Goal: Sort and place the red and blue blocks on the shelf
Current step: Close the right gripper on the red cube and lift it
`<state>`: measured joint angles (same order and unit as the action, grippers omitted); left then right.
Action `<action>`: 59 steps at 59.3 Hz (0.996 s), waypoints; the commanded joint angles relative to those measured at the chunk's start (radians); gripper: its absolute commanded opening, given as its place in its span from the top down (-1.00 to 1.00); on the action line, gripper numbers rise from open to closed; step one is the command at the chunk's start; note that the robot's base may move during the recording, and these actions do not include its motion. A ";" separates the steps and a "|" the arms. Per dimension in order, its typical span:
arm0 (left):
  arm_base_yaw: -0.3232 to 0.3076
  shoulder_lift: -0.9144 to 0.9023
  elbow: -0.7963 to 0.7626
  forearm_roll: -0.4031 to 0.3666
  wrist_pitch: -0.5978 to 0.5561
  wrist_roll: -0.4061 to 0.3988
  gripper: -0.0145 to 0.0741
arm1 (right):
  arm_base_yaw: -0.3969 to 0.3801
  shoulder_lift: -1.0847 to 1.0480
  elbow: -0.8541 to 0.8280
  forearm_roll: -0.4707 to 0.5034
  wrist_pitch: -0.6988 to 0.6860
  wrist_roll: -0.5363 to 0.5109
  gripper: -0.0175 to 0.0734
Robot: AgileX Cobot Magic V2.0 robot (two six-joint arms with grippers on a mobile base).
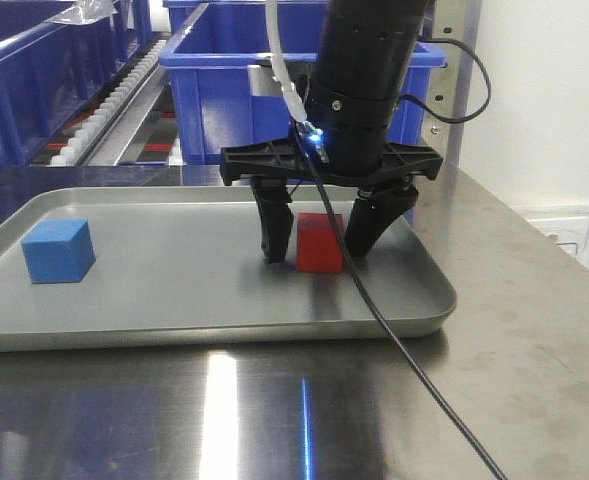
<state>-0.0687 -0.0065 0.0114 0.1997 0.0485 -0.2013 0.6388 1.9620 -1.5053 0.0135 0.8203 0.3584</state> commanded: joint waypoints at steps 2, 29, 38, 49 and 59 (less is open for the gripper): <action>-0.004 -0.015 0.035 -0.009 -0.079 0.000 0.40 | -0.004 -0.049 -0.032 -0.014 -0.019 -0.011 -0.42; -0.004 -0.015 0.035 -0.009 -0.079 0.000 0.40 | -0.016 -0.214 -0.031 -0.032 -0.061 -0.011 0.50; -0.004 -0.015 0.035 -0.009 -0.079 0.000 0.40 | -0.038 -0.330 -0.029 -0.049 -0.094 -0.011 0.50; -0.004 -0.015 0.035 -0.009 -0.079 0.000 0.40 | -0.096 -0.539 0.071 -0.067 -0.212 -0.011 0.50; -0.004 -0.015 0.035 -0.009 -0.079 0.000 0.40 | -0.191 -0.776 0.288 -0.067 -0.386 -0.011 0.50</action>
<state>-0.0687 -0.0065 0.0114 0.1997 0.0485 -0.2013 0.4932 1.3227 -1.2865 -0.0366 0.5818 0.3584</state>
